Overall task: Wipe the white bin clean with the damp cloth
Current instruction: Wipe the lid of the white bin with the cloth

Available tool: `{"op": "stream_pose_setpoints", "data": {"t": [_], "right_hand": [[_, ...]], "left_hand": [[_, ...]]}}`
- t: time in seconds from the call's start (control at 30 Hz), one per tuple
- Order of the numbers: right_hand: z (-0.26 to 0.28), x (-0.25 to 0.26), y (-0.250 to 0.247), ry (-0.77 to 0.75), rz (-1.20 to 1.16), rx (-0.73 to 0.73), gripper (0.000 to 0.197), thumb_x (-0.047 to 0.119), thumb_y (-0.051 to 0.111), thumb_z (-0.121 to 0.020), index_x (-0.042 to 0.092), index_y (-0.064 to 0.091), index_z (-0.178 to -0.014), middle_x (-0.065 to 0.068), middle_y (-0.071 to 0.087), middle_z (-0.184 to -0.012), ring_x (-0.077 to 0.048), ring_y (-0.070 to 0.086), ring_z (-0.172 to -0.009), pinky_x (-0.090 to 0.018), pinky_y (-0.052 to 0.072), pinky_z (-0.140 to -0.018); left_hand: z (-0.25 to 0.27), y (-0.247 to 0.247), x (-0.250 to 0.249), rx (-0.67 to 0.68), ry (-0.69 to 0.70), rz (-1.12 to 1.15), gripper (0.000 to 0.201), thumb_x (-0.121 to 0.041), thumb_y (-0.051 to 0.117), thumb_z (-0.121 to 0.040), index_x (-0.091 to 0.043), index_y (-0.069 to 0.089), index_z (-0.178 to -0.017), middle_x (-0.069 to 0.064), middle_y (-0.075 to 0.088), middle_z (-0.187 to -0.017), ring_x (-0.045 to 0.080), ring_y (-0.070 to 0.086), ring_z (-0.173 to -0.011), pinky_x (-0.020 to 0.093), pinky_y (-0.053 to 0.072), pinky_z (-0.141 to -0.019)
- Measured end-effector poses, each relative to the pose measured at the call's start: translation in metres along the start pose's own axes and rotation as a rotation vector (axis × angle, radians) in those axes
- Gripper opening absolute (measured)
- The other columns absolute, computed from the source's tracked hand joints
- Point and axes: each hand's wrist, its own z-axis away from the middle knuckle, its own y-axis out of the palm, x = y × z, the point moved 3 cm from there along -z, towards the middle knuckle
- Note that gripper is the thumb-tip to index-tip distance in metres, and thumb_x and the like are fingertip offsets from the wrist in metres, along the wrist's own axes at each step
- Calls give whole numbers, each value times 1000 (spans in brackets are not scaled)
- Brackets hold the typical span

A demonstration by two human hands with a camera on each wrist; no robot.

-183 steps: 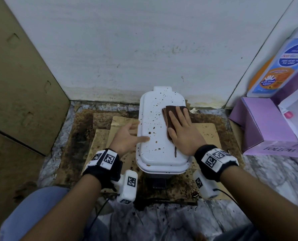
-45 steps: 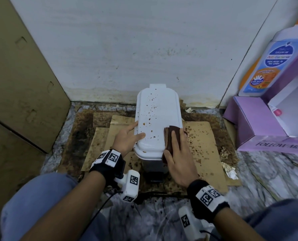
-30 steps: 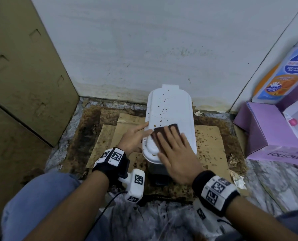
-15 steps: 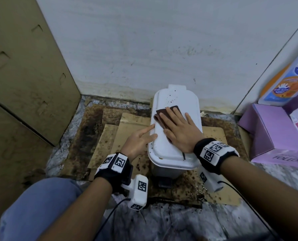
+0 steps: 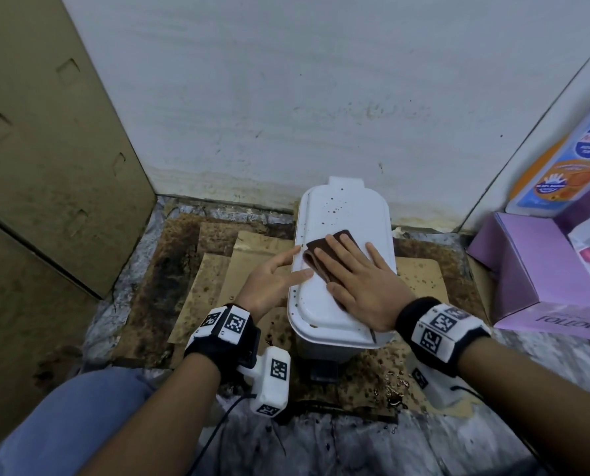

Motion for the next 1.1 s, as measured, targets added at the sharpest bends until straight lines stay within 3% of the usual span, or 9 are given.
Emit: {"op": "stream_pose_setpoints", "data": {"t": [0.13, 0.23, 0.3, 0.43, 0.57, 0.7, 0.8, 0.9, 1.1], "right_hand": [[-36, -30, -12, 27, 12, 43, 72, 58, -10, -81, 35, -11, -149, 7, -19, -158, -12, -20, -144, -46, -7, -118], [-63, -52, -21, 83, 28, 43, 61, 51, 3, -92, 34, -10, -150, 6, -18, -159, -13, -18, -145, -47, -5, -117], [-73, -57, -23, 99, 23, 33, 58, 47, 8, -96, 33, -9, -150, 5, -17, -159, -14, -17, -145, -48, -3, -118], [-59, -47, -15, 64, -22, 37, 68, 57, -2, -86, 33, -11, -150, 5, -21, -158, -14, -22, -144, -46, -6, -118], [-28, -34, -10, -16, -28, 35, 66, 57, -6, -87, 35, -14, -149, 7, -23, -157, -12, -26, -142, -42, -11, -118], [-35, -41, -13, -20, -20, 4, 63, 54, -4, -89, 37, -10, -150, 9, -18, -158, -11, -22, -144, -44, -10, -118], [-63, -60, -19, 49, -25, -6, 63, 54, -1, -91, 35, -9, -150, 8, -17, -159, -11, -20, -144, -46, -7, -118], [-93, -82, -29, 130, -42, -5, 56, 44, 16, -100, 35, -9, -150, 7, -17, -159, -12, -18, -145, -48, -6, -117], [-108, -86, -37, 171, -74, 56, 60, 41, 22, -101, 32, -10, -150, 4, -20, -158, -15, -20, -145, -46, -7, -117]], "left_hand": [[-17, -4, -14, 11, 14, -35, 60, -24, 72, -86, -30, 49, -142, -16, 56, -128, -11, 55, -92, 9, 50, -68], [-32, -4, -26, 21, 20, -43, 64, -21, 72, -86, -29, 46, -144, -13, 52, -126, -14, 50, -87, 3, 43, -55], [-40, -2, -32, 26, 26, -49, 68, -21, 74, -85, -28, 44, -146, -9, 49, -128, -8, 51, -90, 4, 44, -56], [-53, 3, -37, 23, 17, -72, 76, -17, 78, -80, -28, 43, -147, -7, 53, -133, 7, 54, -105, 21, 47, -79], [-60, 6, -37, 16, 16, -66, 81, -11, 80, -77, -26, 43, -147, -8, 54, -135, 11, 55, -111, 23, 50, -80], [-64, 5, -33, -16, -1, -40, 80, -11, 83, -74, -28, 48, -144, -7, 55, -138, 13, 56, -116, 35, 49, -96], [-66, 4, -31, -20, -2, -42, 80, -12, 84, -73, -29, 49, -143, -7, 55, -138, 9, 53, -112, 30, 46, -90], [-68, 3, -30, -9, 13, -53, 81, -12, 83, -73, -28, 47, -144, -6, 52, -142, 8, 48, -116, 29, 43, -90], [-71, -1, -27, -19, 22, -40, 82, -12, 85, -70, -27, 50, -142, -6, 53, -141, 8, 50, -117, 23, 46, -80]]}}
